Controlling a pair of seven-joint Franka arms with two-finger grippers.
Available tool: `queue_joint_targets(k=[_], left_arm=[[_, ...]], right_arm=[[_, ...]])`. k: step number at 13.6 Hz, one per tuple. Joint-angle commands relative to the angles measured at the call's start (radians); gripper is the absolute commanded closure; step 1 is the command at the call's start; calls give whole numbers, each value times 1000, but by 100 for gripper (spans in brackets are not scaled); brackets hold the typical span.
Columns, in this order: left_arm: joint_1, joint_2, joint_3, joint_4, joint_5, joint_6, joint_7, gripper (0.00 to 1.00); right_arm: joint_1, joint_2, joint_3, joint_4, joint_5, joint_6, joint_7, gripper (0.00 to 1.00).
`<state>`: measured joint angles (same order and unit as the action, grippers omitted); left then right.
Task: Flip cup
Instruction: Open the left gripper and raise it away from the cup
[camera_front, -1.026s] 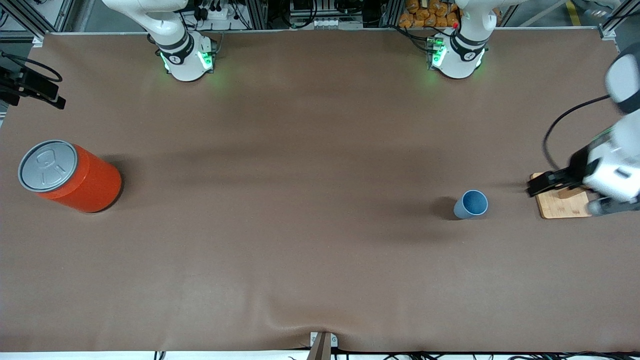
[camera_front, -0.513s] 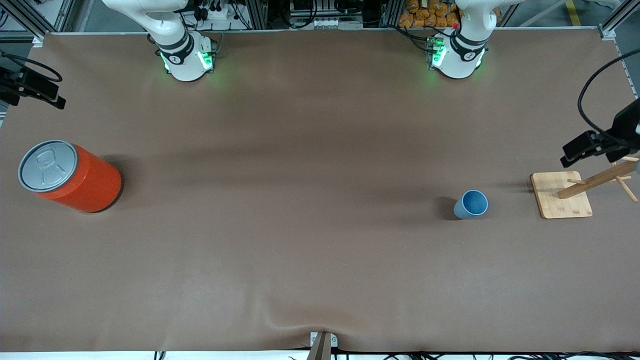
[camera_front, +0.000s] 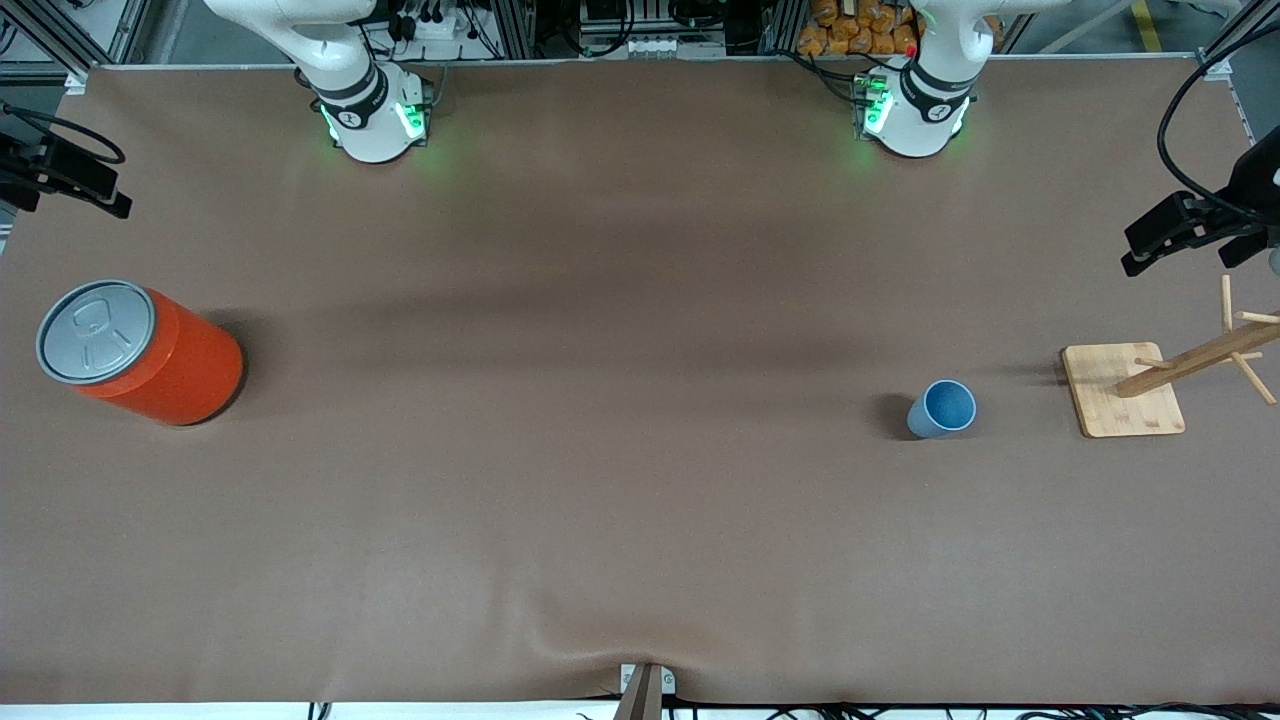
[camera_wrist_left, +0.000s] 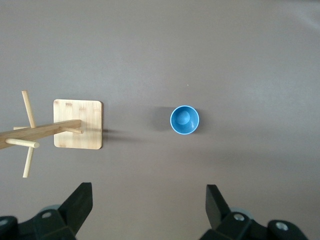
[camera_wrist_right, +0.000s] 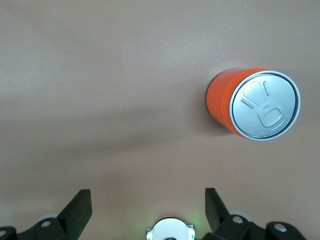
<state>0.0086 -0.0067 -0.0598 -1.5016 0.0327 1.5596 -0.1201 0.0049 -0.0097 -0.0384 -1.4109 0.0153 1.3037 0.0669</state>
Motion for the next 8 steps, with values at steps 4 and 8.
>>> queue_joint_targets(k=[4,8], left_arm=[[-33,-55,14,-55,7,-38,19,0],[-47,-56,11,-52,4,-38,17,0]], right_arm=[[4,4,-1,12,5,-12,5,0],[6,4,-1,12,5,-12,5,0]])
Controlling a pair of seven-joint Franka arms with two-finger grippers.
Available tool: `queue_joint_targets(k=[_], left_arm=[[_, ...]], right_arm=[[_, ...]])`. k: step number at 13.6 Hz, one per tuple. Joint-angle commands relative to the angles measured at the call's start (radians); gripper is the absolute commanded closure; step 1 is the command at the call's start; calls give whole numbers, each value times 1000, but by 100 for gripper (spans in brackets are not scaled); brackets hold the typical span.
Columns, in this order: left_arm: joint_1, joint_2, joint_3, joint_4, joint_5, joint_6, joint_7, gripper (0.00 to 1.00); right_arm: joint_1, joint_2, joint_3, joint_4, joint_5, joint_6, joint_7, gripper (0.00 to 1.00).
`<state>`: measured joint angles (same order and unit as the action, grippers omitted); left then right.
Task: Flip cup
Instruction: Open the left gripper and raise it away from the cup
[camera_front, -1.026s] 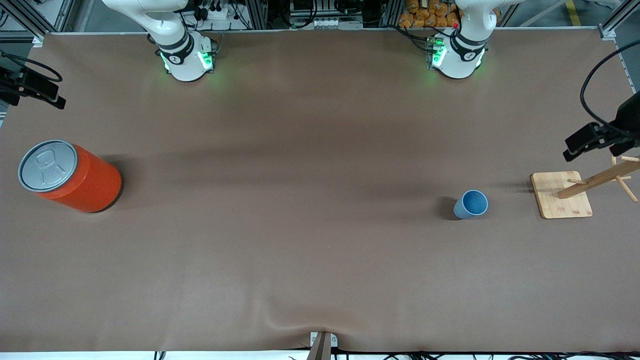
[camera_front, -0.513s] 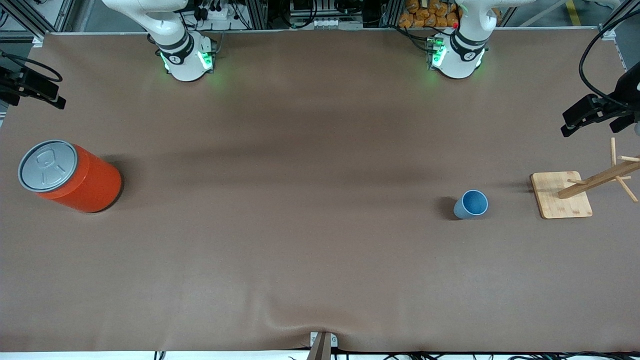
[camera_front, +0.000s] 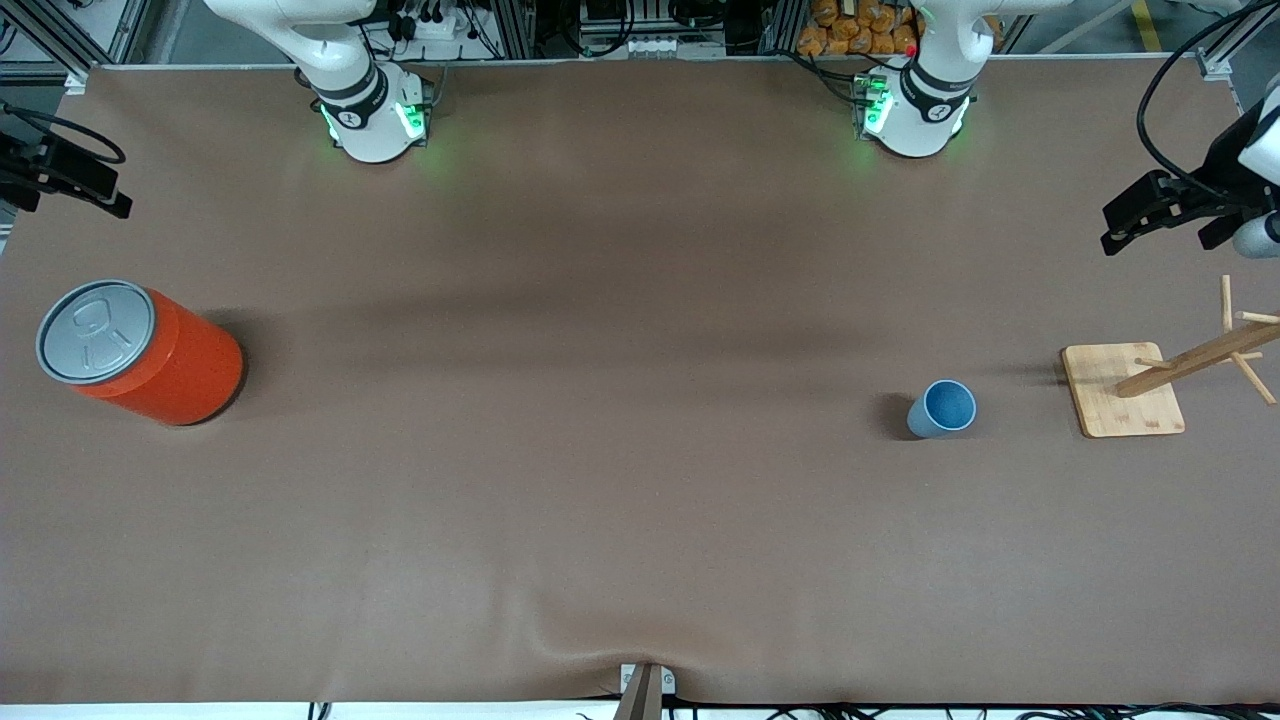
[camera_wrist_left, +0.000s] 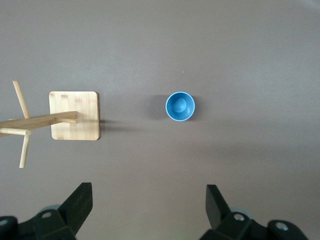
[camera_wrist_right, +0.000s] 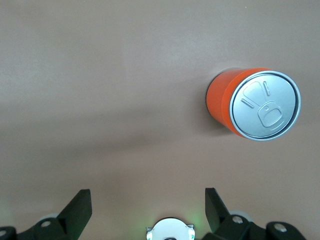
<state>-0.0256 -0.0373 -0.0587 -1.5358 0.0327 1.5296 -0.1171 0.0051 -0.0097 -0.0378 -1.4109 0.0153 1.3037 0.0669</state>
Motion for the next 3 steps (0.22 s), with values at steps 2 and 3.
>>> queue_joint_targets(k=[2,3], left_arm=[[-14,-26,8,-20,3,-16,16,0],[-16,-26,-4,-20,3,-17,11,0]], right_arm=[[6,4,-2,12,3,-12,5,0],[6,4,-2,12,5,-12,5,0]])
